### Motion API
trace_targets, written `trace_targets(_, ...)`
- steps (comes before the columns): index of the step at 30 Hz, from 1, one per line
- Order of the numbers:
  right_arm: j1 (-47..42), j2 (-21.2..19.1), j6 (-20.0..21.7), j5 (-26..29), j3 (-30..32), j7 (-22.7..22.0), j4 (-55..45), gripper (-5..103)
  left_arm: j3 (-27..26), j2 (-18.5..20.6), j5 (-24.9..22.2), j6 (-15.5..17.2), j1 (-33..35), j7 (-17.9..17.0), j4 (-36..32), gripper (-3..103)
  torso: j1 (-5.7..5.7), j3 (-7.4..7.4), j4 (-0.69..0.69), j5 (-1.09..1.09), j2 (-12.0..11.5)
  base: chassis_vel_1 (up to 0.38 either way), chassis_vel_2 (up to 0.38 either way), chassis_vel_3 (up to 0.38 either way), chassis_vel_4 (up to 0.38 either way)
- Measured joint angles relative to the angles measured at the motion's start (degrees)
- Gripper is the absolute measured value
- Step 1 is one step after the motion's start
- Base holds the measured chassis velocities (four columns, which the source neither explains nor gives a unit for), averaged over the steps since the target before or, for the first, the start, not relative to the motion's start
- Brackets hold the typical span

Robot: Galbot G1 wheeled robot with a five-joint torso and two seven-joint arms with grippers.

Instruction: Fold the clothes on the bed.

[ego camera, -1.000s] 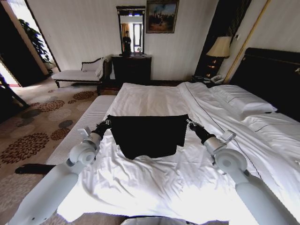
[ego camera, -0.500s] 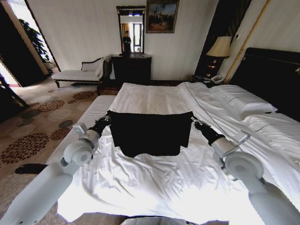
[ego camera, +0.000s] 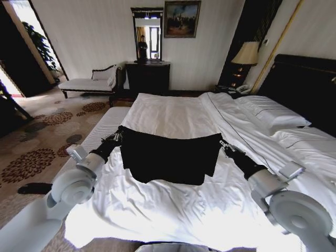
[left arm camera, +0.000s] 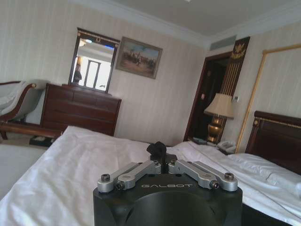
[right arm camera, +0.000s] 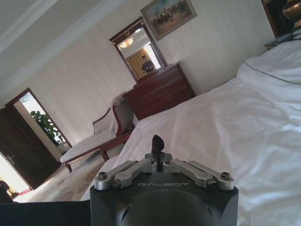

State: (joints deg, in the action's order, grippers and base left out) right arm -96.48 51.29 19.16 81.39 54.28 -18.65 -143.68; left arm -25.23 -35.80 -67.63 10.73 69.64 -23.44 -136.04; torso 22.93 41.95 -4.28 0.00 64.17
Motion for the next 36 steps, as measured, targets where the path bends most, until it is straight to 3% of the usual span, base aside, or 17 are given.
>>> trace_targets(3, -0.23, 0.51, 0.40, -0.94, -1.90, 0.03, 0.44, 1, 1.75, -0.79, 1.85, 0.05, 0.84, -0.04, 1.86, 2, 0.00, 0.00, 0.02, 0.00, 0.00, 0.000, 0.000, 0.000, 0.000)
trace_targets(8, 5.04, 0.73, -0.02, -3.97, -10.07, 0.02, 8.58, 1, 6.05, -5.34, 5.20, 0.21, -0.58, -0.36, 9.79, 2, 0.00, 0.01, 0.03, -0.03, 0.00, 0.000, 0.000, 0.000, 0.000)
trace_targets(12, 15.60, 1.20, -1.35, -5.85, -22.20, -0.21, 20.06, 1, 11.14, -10.14, 8.05, 0.41, -3.41, -0.33, 18.34, 2, 0.02, 0.02, 0.03, 0.01, -0.01, 0.000, 0.000, 0.000, 0.000)
trace_targets(17, 25.76, 1.60, -2.06, -5.11, -30.79, -0.95, 31.53, 1, 16.60, -15.70, 11.17, 0.42, -7.72, -0.15, 25.58, 2, 0.02, 0.02, 0.04, -0.01, -0.02, 0.000, 0.000, 0.000, 0.000)
trace_targets(22, 34.27, 1.63, -3.19, -5.55, -36.55, -0.11, 39.35, 1, 21.23, -19.98, 12.39, 0.19, -14.11, -0.11, 33.92, 2, 0.02, 0.02, 0.02, -0.01, -0.01, 0.000, 0.000, 0.000, 0.000)
trace_targets(30, 42.96, 2.84, -4.93, -5.86, -43.28, 1.62, 48.94, 1, 23.05, -22.95, 12.50, -0.43, -22.99, 0.75, 45.34, 2, 0.02, 0.02, 0.05, -0.01, -0.02, 0.000, 0.000, 0.000, 0.000)
trace_targets(36, 47.75, 3.72, -5.97, -6.06, -45.76, 2.55, 54.79, 1, 25.84, -25.20, 12.47, -0.95, -30.16, 1.81, 52.28, 2, 0.02, 0.02, 0.00, -0.01, -0.02, 0.000, 0.000, 0.000, 0.000)
